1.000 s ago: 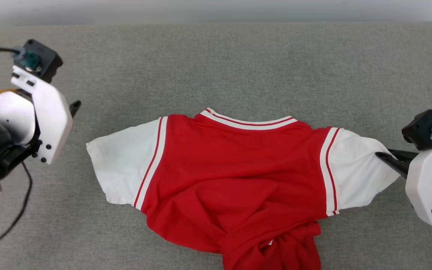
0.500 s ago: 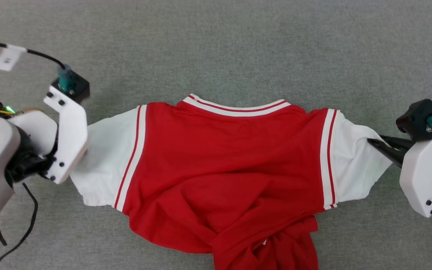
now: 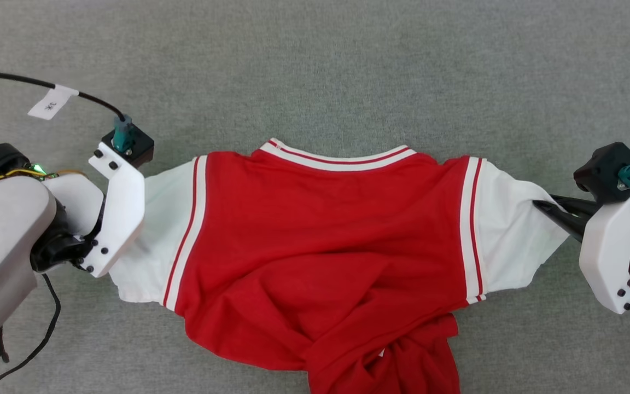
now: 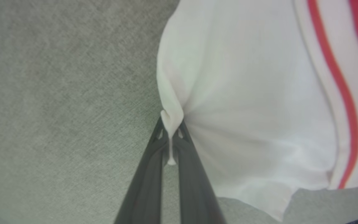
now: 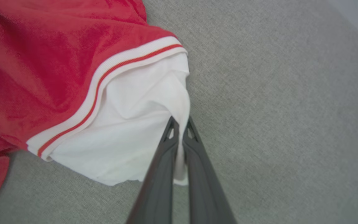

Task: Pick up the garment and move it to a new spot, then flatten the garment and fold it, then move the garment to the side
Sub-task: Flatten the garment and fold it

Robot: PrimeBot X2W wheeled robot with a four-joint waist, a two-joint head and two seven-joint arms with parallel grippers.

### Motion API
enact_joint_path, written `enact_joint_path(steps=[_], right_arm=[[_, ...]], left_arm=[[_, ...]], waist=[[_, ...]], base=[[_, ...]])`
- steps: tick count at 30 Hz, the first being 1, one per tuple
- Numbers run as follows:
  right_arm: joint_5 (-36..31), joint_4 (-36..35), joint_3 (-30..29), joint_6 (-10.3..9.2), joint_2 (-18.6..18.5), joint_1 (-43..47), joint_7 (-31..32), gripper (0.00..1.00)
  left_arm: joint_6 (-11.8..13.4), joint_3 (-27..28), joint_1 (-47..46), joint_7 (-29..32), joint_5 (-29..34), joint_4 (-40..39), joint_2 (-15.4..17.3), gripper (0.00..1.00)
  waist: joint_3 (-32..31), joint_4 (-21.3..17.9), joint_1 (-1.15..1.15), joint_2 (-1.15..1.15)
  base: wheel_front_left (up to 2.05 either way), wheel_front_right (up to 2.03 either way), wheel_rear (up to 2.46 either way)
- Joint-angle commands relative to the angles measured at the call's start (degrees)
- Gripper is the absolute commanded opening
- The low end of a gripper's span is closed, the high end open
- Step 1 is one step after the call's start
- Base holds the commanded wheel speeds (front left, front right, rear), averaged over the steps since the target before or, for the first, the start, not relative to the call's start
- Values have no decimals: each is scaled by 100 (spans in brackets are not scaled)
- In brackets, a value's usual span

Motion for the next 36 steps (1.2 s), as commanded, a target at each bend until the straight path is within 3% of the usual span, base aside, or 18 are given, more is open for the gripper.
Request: enact_joint_path(steps=[1, 19, 29, 36], right_arm=[[7, 51, 16, -6, 26, -13, -71, 0], [-32, 229, -316, -6, -190, -310, -585, 0], [-329, 271, -496, -6, -311, -1432, -703, 0], [-579, 673, -258, -6, -118, -2809, -761, 0]], left_arm=[[12, -156, 83, -154, -44, 186, 5, 0], [10, -223, -748, -2091, 160, -40, 312, 0], [95, 140, -1625, -2667, 638, -113, 180, 0], [175, 426, -2550, -3253, 1196, 137, -65, 0]], waist=[[-203, 53, 0, 0], [-1602, 354, 0, 0], [-1731, 352, 0, 0], [-1467, 317, 0, 0]], base=[[0, 0, 0], [0, 0, 0], [0, 0, 0], [0, 0, 0]])
